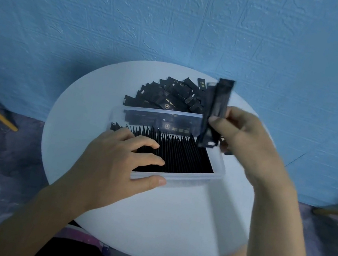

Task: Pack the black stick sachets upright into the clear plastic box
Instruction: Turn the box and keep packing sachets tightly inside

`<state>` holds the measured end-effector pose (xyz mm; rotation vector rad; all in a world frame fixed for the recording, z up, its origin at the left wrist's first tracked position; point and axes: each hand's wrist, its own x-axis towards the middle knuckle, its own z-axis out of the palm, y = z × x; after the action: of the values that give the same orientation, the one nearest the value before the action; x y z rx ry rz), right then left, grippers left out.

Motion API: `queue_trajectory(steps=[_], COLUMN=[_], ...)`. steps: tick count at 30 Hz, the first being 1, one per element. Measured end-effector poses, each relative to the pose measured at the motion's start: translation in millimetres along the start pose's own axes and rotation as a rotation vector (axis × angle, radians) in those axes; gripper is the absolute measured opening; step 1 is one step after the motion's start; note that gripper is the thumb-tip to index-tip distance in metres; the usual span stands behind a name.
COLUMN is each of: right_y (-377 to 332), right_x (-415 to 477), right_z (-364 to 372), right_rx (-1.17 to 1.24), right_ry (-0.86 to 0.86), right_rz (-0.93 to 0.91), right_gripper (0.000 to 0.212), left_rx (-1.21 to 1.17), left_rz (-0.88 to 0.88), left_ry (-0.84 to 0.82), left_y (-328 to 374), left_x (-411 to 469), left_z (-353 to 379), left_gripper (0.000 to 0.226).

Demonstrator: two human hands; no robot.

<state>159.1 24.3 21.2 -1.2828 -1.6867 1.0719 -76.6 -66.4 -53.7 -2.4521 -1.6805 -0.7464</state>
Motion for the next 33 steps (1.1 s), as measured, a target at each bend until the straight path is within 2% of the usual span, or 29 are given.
queue_trajectory(steps=[2,5,9,13,18,25,33], right_y=[-0.1,12.2,11.6,12.3,17.9,12.7,11.7], right_x=[-3.2,-3.8,-6.6,-3.1,2.0,4.7,7.0], right_z=[22.1,47.1,60.6,60.3,59.6,61.6,62.9], right_rx=[-0.12,-0.377,-0.555,-0.495,-0.368,-0.268,-0.293], right_ry=[-0.114,-0.186,-0.246,-0.315,-0.346,-0.38,-0.392], right_rz=[0.02,0.078,0.107,0.148,0.181,0.259,0.264], right_gripper=[0.022,0.009,0.01,0.023,0.01,0.023,0.02], left_rx=[-0.003,-0.004,0.003,0.006,0.013,0.002,0.005], left_rz=[-0.002,-0.004,0.002,0.011,0.019,0.03,0.02], left_ry=[0.0,0.003,0.013,0.017,0.025,0.034,0.006], left_y=[0.3,0.7,0.9,0.6,-0.3,-0.5,0.5], left_x=[0.4,0.2,0.4,-0.2,0.1,-0.1,0.7], left_z=[-0.2,-0.6,-0.1,0.2,0.2,-0.1,-2.4], left_gripper=[0.044,0.044,0.042,0.043,0.046,0.045,0.047])
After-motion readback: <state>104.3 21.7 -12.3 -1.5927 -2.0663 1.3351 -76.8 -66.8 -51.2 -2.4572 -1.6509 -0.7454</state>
